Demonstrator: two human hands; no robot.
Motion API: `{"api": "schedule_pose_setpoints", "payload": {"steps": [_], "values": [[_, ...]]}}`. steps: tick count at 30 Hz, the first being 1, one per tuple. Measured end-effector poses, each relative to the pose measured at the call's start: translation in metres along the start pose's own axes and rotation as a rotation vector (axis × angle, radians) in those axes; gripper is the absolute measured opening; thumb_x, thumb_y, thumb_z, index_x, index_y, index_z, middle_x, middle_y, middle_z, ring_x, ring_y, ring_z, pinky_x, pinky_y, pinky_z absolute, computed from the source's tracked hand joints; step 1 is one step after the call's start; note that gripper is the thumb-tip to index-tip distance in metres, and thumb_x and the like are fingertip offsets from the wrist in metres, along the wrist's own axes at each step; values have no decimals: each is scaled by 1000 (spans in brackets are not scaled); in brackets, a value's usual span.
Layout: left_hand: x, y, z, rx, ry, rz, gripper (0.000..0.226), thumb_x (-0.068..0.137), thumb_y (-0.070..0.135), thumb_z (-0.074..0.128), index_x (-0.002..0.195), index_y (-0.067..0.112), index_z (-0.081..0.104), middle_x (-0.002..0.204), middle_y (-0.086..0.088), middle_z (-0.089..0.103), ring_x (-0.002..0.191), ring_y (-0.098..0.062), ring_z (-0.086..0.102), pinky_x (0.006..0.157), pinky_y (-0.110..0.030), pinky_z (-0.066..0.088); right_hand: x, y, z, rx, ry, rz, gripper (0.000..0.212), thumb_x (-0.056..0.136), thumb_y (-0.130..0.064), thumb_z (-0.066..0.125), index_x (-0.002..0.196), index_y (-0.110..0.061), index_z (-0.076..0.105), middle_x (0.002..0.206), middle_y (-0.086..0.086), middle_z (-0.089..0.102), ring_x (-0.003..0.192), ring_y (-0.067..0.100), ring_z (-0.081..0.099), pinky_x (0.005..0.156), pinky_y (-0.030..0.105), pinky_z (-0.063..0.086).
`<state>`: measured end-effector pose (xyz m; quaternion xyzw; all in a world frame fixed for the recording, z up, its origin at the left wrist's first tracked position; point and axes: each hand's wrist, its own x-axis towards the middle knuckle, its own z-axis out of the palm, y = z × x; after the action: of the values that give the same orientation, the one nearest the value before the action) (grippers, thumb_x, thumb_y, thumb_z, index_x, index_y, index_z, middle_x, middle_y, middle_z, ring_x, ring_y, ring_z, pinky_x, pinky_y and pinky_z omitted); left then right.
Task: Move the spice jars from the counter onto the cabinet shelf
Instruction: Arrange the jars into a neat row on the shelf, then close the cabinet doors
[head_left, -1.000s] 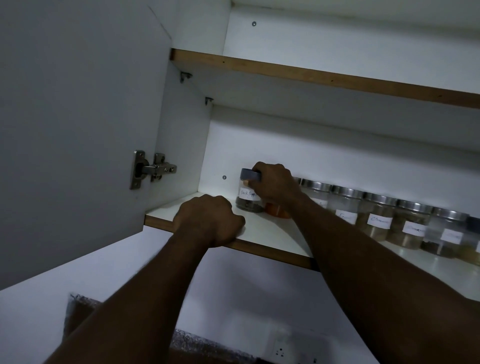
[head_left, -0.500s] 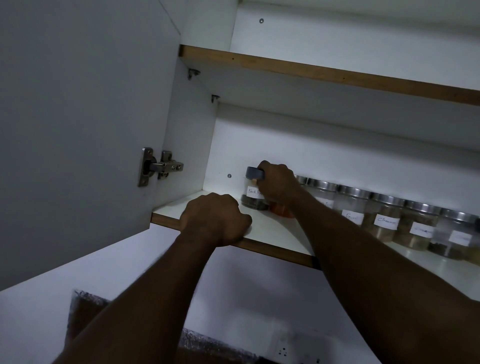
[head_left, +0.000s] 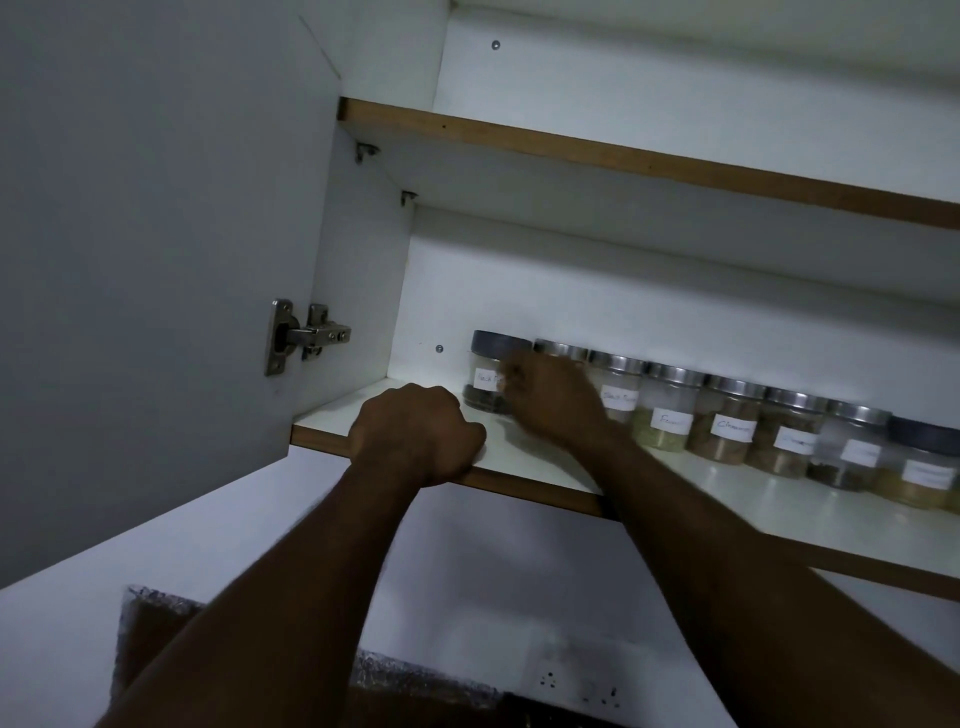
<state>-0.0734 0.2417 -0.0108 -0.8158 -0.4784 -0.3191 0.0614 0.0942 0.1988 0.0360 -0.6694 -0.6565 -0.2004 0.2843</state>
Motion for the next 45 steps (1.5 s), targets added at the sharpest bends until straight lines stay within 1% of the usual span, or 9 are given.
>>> {"api": "schedule_pose_setpoints", "payload": {"steps": [4,11,14,16,19,22,30,39,45], "values": [[-3,1,-3,-5,-35,7,34,83,54,40,72,24,51,75,2,53,79,-22,57,69,-34,47,-38,2,-1,-34,-136,93,17,90,-18,66,102,-29,72,106,-1,73,96,19,66,84,37,57],[-21,-1,-5,21,54,97,31,99,33,38,73,18,42,88,-2,59,79,-23,52,67,-33,38,-97,-1,-19,-38,-39,138,23,101,-26,54,102,-18,75,101,2,74,91,20,67,77,31,51],[-38,0,-12,-51,75,93,29,102,36,41,99,13,58,97,-7,60,99,-32,58,79,-38,47,-128,-11,-20,-100,53,125,31,106,-34,44,110,-20,71,102,3,73,95,25,66,81,37,50],[-54,1,-16,-19,83,119,37,105,38,35,116,13,60,113,-9,63,107,-32,55,89,-39,45,-145,-19,-22,-100,17,124,33,101,-35,53,129,-22,65,121,2,70,113,25,63,98,40,47],[-90,4,-20,24,46,207,44,103,42,40,138,17,53,141,-7,56,127,-32,46,106,-42,38,-166,-34,-31,-167,-88,89,56,95,-36,64,146,-21,49,143,0,57,133,23,49,113,42,35],[-137,5,-31,-128,-95,144,64,103,46,49,158,22,31,166,-4,29,154,-31,18,118,-48,30,-184,-58,-45,-153,-77,37,52,93,-37,67,141,-20,54,141,1,59,128,24,52,102,40,45],[-260,-9,-85,-151,27,-221,59,98,36,60,152,23,41,146,-6,57,131,-29,55,105,-46,48,-238,-143,-81,-66,-56,-252,38,93,-39,67,128,-26,64,118,0,71,111,25,63,85,38,55],[-399,-26,-179,-314,376,-584,31,93,33,64,121,21,62,115,4,70,102,-21,65,85,-35,49,-288,-267,-124,88,64,-598,25,92,-39,63,112,-26,68,103,-4,73,99,25,64,68,34,44],[-452,-59,-235,-474,640,-950,23,91,30,66,108,15,60,107,-7,66,100,-30,63,82,-37,47,-306,-339,-146,164,101,-727,24,94,-43,60,108,-24,66,97,-4,71,93,26,61,67,34,44]]}}
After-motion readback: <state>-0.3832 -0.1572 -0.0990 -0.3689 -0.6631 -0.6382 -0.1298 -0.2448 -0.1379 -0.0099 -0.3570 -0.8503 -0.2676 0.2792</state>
